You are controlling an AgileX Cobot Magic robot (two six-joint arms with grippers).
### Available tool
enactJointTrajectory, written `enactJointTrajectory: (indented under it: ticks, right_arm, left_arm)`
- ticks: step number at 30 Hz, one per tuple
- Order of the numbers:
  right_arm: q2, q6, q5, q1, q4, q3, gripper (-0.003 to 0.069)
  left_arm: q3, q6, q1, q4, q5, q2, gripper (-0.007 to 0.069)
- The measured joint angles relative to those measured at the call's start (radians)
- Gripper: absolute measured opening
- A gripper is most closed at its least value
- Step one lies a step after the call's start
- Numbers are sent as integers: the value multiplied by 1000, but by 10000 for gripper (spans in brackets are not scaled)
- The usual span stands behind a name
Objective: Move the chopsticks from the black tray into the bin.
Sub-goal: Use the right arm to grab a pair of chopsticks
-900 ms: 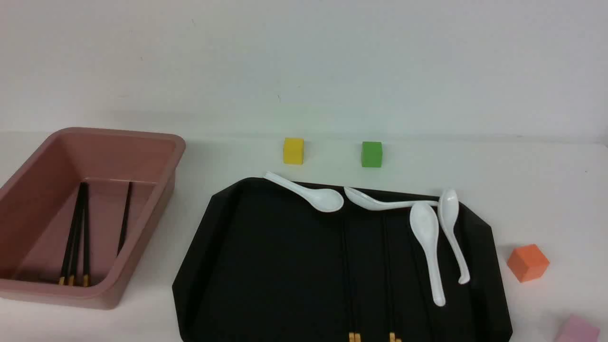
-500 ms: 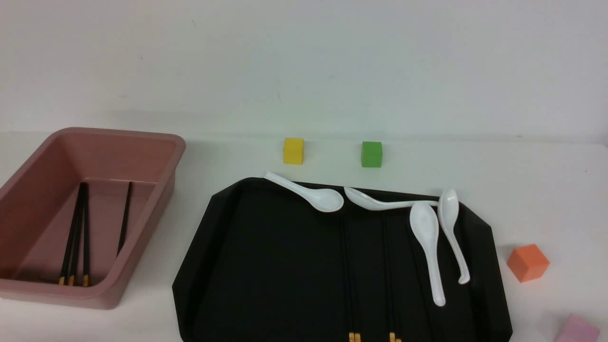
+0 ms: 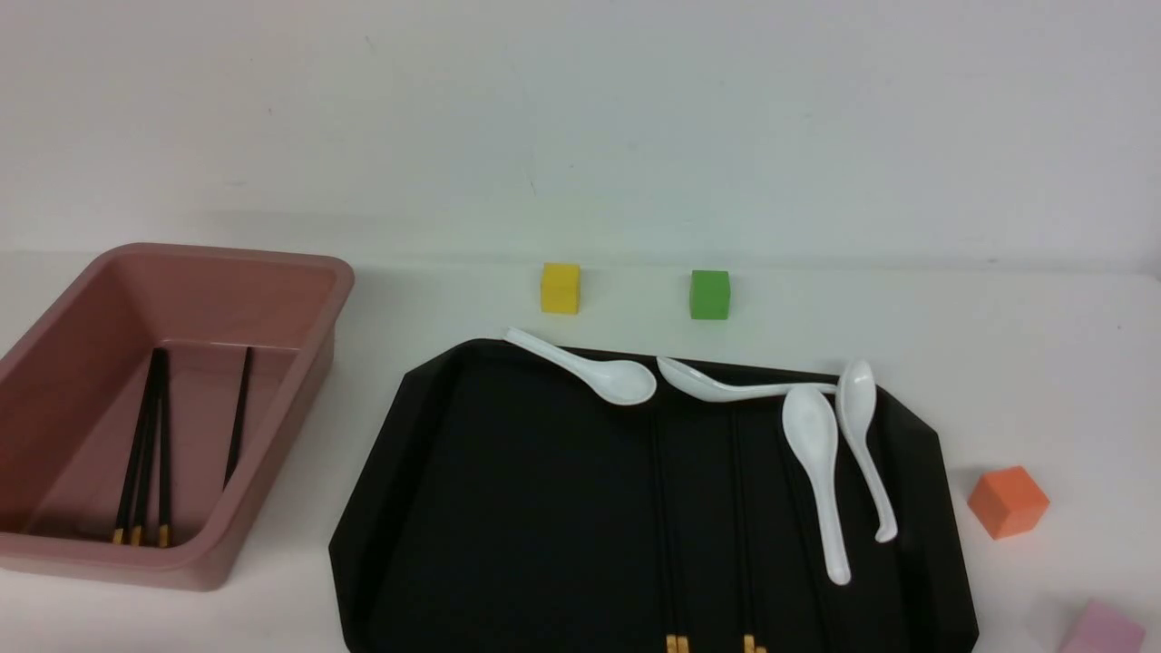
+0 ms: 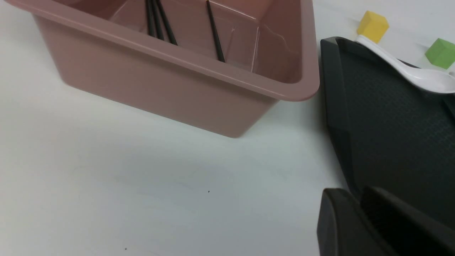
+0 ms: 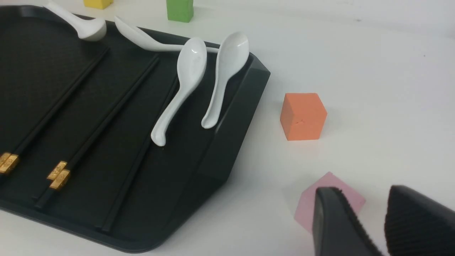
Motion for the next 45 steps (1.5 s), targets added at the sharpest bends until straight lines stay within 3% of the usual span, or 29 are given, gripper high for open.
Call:
enactJointTrajectory:
  ticks: [17,21,24,32,38,42,45]
  right_arm:
    - [0,38,-27,0,20,2,240]
    - [0,251,-78,0,276,5,240]
    - [0,335,-87,0,382,5,240]
    - [0,386,-82,0,482,6,238]
    - [2,333,15,0,492,-71,155]
    - [134,248,140,0,385,-290,8]
    - [286,232,294,0,292,-418,-9]
  left_arm:
    - [0,0,0,0,0,0,115]
    - [0,0,0,0,0,0,121]
    - [0,0,0,0,0,0,123]
    - [0,0,0,0,0,0,127]
    - [0,0,0,0,0,0,134]
    - [0,0,0,0,0,0,139]
    - [0,0,0,0,0,0,144]
